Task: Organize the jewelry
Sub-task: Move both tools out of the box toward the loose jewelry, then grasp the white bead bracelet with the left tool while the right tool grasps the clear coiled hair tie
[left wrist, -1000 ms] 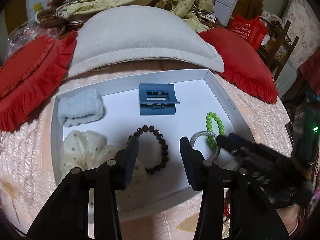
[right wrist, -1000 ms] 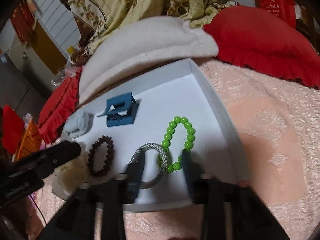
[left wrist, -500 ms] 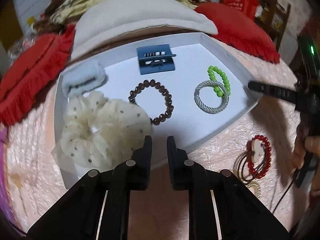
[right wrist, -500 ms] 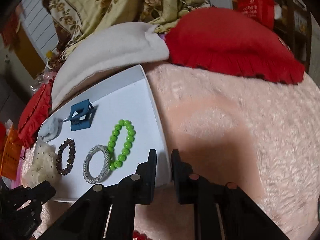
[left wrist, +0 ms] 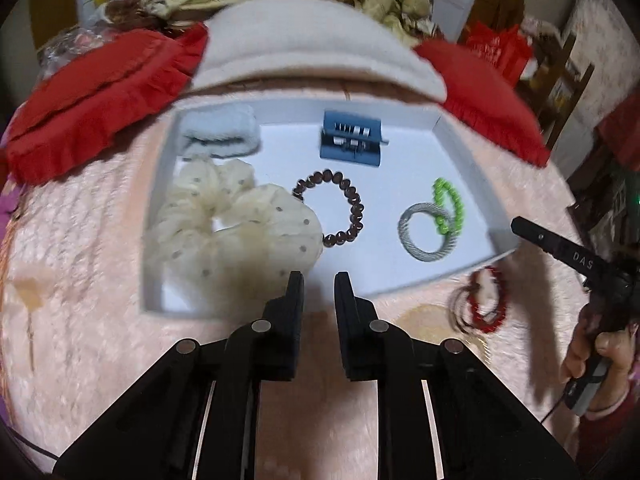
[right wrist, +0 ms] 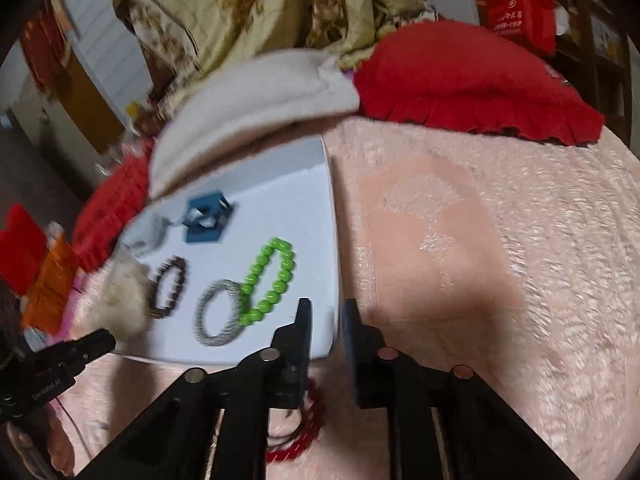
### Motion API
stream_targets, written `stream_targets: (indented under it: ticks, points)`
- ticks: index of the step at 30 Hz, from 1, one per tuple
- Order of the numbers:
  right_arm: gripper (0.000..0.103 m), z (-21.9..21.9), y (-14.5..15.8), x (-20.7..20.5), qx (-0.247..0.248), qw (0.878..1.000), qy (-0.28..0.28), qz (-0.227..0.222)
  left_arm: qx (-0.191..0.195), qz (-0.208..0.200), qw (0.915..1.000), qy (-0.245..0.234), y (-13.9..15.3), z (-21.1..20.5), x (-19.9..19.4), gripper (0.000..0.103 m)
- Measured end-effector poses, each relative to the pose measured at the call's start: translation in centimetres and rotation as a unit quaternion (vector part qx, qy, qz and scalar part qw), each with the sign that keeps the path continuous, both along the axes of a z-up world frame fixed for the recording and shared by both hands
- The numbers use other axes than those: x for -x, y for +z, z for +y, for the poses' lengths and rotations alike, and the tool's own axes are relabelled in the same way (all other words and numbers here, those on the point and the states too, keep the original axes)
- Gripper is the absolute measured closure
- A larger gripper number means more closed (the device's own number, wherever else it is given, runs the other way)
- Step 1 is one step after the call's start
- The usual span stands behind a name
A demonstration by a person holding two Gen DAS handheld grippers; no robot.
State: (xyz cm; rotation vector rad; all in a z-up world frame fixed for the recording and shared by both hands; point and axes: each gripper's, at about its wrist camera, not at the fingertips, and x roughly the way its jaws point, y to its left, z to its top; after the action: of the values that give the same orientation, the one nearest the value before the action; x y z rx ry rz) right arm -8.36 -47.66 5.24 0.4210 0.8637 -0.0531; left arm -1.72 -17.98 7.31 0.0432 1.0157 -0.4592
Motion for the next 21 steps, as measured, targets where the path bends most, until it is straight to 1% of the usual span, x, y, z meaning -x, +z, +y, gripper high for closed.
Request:
stream_targets:
  ticks: [2, 3, 4, 5, 7, 9, 12, 14, 17, 21]
  points:
    - [0.061, 0.3, 1.0, 2.0, 0.010, 1.000, 0.006, -0.021, 0.006, -0.009, 0.9999, 0.005, 1.0, 1.6, 1.5, 0.082]
    - [0.061, 0.7, 1.3, 3.4, 0.021, 0.999, 0.015, -0.027, 0.007, -0.014, 0.9998, 0.013, 1.3, 2.9, 2.5, 0.073]
    - [0.061, 1.1, 1.3, 4.1, 0.026, 0.999, 0.028, -0.025, 0.008, -0.017, 0.9996, 0.019, 1.4, 3.9, 3.0, 0.065]
    - [0.061, 1.8, 1.1, 4.6, 0.028, 0.998, 0.043, -0.019, 0.009, -0.019, 0.9994, 0.028, 1.4, 4.9, 3.8, 0.064]
    - [0.061, 3.0, 0.6, 5.7, 0.024, 0.997, 0.070, -0.011, 0.008, -0.018, 0.9988, 0.045, 0.9, 7.0, 5.2, 0.064]
    - [0.061, 4.4, -0.2, 6.6, 0.019, 0.995, 0.098, -0.004, 0.007, -0.009, 0.9979, 0.063, 0.0, 9.0, 6.5, 0.064]
    - [0.061, 6.8, -1.2, 7.8, 0.018, 0.991, 0.129, -0.006, 0.014, 0.006, 0.9966, 0.081, -1.3, 10.8, 7.9, 0.064]
    - [0.061, 8.0, -1.8, 8.0, 0.018, 0.990, 0.141, -0.005, 0.013, 0.007, 0.9959, 0.089, -2.0, 11.6, 8.7, 0.064]
    - [0.061, 9.7, -2.6, 7.6, 0.025, 0.989, 0.148, 0.004, 0.003, 0.005, 0.9957, 0.093, -3.1, 12.2, 9.3, 0.064]
    - [0.062, 10.9, -3.2, 6.8, 0.044, 0.989, 0.138, 0.014, -0.008, -0.005, 0.9953, 0.096, -3.8, 12.4, 9.4, 0.064]
